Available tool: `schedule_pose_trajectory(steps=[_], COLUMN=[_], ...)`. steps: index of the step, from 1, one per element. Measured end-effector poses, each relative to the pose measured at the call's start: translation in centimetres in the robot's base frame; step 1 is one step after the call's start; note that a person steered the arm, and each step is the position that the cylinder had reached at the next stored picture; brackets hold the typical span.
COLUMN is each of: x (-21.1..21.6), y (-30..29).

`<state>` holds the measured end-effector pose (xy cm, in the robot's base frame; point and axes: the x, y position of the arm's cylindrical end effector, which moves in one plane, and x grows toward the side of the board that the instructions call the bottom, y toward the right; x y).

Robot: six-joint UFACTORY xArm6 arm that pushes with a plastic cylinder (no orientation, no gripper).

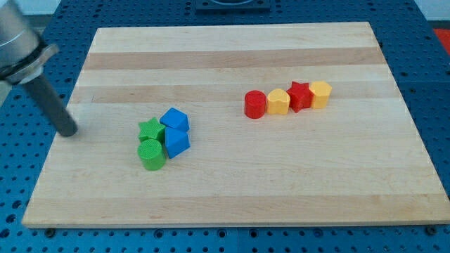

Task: Move blue cube on top right side of blue triangle

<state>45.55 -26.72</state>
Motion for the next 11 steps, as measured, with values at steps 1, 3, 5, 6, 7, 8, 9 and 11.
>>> schedule_pose_trajectory(steps=[1,3,5,6,7,8,9,11], x=[-3.3,-2.5,-0.2,0.0,0.3,0.9,1.1,-1.7], y=[4.7,14.6,19.7,20.5,20.8,20.8,20.8,17.0])
